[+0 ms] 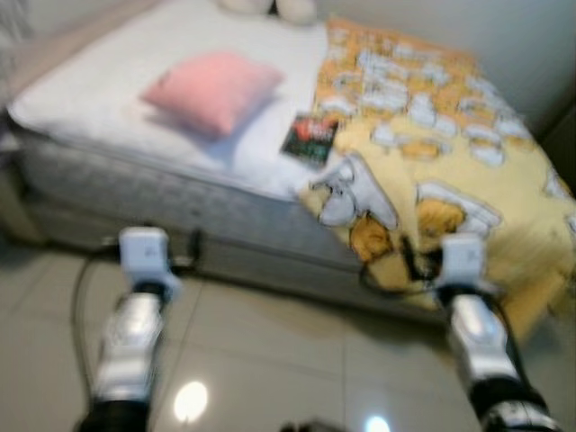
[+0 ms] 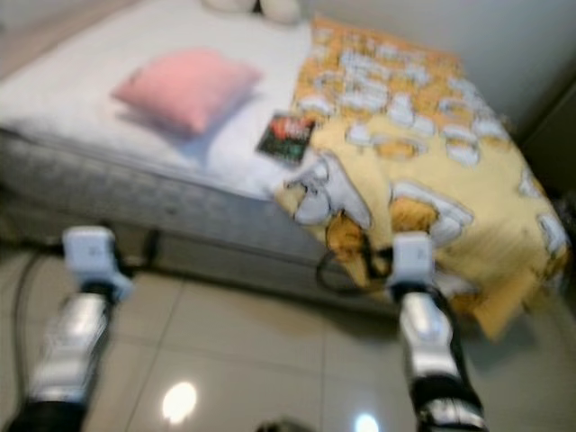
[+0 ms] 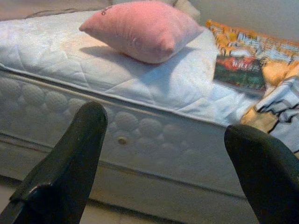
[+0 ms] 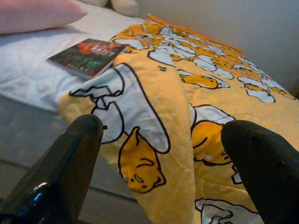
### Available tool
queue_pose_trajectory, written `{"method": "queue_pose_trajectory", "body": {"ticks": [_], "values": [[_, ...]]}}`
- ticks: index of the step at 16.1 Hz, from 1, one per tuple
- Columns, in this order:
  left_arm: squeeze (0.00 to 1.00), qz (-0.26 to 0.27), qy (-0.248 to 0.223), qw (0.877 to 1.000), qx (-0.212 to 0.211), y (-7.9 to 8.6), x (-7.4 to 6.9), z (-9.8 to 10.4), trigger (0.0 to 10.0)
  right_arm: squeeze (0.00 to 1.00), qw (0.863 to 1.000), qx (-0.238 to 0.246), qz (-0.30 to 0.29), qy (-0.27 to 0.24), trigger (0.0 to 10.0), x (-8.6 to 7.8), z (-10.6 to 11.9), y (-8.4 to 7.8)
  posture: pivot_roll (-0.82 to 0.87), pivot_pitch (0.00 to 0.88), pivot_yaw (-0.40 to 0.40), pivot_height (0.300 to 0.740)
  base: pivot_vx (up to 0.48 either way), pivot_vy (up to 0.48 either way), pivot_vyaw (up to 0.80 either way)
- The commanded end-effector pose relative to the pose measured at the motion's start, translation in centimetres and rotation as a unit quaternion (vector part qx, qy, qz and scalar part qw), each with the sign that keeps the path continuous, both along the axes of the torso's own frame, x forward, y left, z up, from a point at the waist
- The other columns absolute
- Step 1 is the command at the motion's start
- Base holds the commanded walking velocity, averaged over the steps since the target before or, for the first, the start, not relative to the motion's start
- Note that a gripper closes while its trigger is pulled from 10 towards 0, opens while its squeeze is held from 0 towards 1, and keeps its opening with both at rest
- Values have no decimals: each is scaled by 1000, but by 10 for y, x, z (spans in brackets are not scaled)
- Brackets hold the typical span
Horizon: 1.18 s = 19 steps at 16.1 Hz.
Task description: Clean up the room
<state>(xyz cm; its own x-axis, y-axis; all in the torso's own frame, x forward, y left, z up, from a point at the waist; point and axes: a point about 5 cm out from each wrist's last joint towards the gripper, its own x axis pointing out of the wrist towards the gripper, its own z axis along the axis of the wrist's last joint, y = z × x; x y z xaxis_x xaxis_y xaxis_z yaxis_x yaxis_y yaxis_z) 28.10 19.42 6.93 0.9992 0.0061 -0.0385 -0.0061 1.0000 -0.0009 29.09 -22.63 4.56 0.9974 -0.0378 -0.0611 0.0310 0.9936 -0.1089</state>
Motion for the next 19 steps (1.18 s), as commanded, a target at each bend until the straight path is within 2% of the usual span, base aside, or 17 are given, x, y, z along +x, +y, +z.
{"method": "queue_pose_trajectory", "body": {"ticks": [1, 3, 4, 5, 6, 7, 11, 16, 19], "values": [[0, 3, -27, 1000, 5, -2, 6, 13, 10000, 0, 1000, 17, 1, -6, 10000, 3, 2, 4, 153, 0, -163, 740, 0, 0, 0], [0, -2, -34, 999, -1, -8, 8, 18, 10000, 0, 998, 52, -10, -20, 10000, 5, 4, 11, 153, 0, -158, 740, 0, 0, 0], [0, -13, -43, 999, 27, -10, 9, 24, 10000, 0, 991, 125, -27, -35, 10000, 6, 5, 17, 152, 0, -151, 740, 0, 0, 0], [0, -16, -47, 998, 38, -10, 9, 26, 10000, 0, 990, 136, -29, -36, 10000, 6, 5, 19, 152, 0, -151, 740, 0, 0, 0], [0, -23, -52, 995, 76, -9, 11, 31, 10000, 0, 991, 127, -23, -31, 10000, 4, 1, 23, 155, 0, -138, 740, 0, 0, 0], [0, -30, -56, 994, 94, -8, 14, 38, 10000, 0, 993, 116, -19, -30, 10000, 3, 0, 27, 159, 0, -119, 740, 0, 0, 0], [0, -62, -57, 989, 124, -1, 23, 52, 10000, 0, 992, 116, -29, -41, 10000, 7, 3, 38, 162, 0, -34, 740, 0, 0, 0], [0, -95, -48, 985, 136, -7, 30, 54, 10000, 0, 991, 109, -38, -62, 10000, 13, 9, 44, 139, 0, 35, 740, 0, 0, 0], [0, -100, -39, 985, 134, -11, 31, 48, 10000, 0, 992, 103, -43, -66, 10000, 11, 9, 40, 122, 0, 36, 740, 0, 0, 0]]}}
